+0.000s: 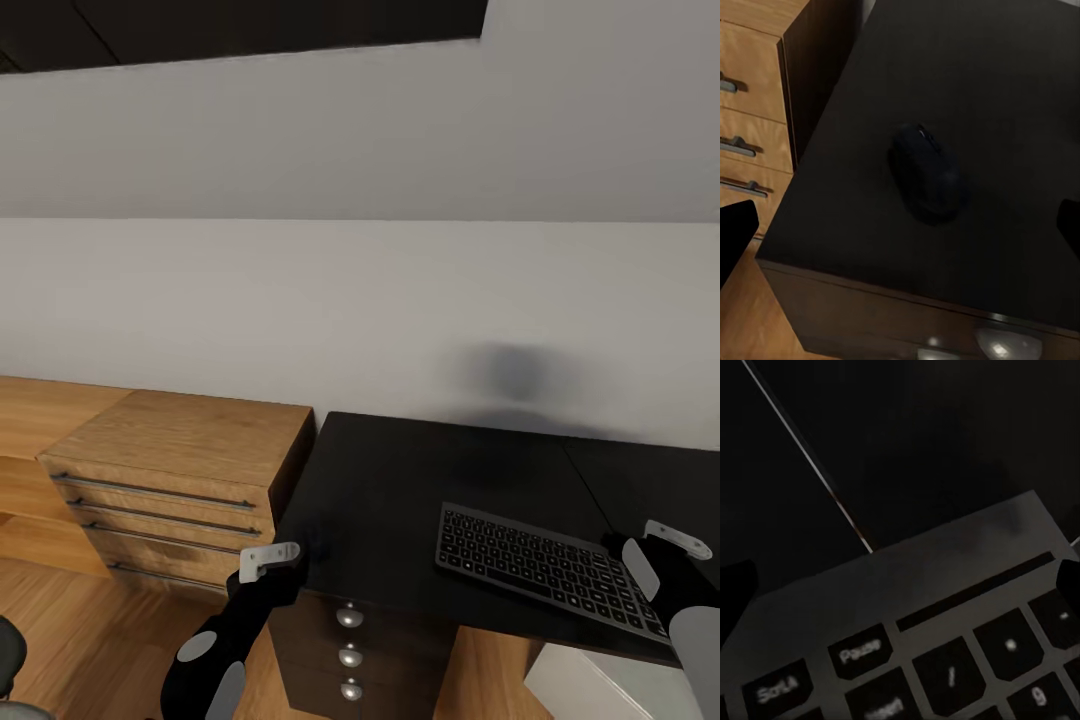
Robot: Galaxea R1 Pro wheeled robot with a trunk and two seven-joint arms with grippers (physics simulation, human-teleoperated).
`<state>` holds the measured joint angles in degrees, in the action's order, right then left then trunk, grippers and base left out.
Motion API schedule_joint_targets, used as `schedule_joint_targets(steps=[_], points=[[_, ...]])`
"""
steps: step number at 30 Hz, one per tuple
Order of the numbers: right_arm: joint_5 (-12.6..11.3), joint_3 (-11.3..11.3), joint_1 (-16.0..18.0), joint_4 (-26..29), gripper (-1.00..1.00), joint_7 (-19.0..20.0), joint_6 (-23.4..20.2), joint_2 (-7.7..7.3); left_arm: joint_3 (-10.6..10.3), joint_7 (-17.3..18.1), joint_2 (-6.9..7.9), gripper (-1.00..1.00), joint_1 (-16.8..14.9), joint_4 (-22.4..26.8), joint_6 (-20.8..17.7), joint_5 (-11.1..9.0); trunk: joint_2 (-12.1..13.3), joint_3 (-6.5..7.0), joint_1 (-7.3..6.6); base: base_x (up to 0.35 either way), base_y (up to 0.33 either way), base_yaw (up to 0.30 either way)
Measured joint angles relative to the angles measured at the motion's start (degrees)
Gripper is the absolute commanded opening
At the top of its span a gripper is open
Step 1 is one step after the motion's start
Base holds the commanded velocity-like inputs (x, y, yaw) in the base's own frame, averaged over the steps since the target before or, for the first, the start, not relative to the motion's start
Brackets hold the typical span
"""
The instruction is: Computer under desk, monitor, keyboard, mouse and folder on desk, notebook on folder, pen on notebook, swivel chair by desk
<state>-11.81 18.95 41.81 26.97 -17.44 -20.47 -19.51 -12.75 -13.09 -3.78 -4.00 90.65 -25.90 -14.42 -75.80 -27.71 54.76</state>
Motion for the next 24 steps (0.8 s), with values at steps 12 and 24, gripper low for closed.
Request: schedule_joint_targets(steps=[12,24], points=[[0.04,-0.04,0.00,0.41,1.00,0.12,0.52,0.30,0.00,0.00,0.00,1.00,0.00,-0.03,-0.17,0.00,0.00,0.00,0.00,-0.001,0.000,0.000],[-0.01,-0.39,0.00,1.96,1.00,0.40,2.50,0.53,0.00,0.00,0.03,1.00,0.00,-0.24,-0.10,0.00,0.00,0.00,-0.02,0.061,0.000,0.000]])
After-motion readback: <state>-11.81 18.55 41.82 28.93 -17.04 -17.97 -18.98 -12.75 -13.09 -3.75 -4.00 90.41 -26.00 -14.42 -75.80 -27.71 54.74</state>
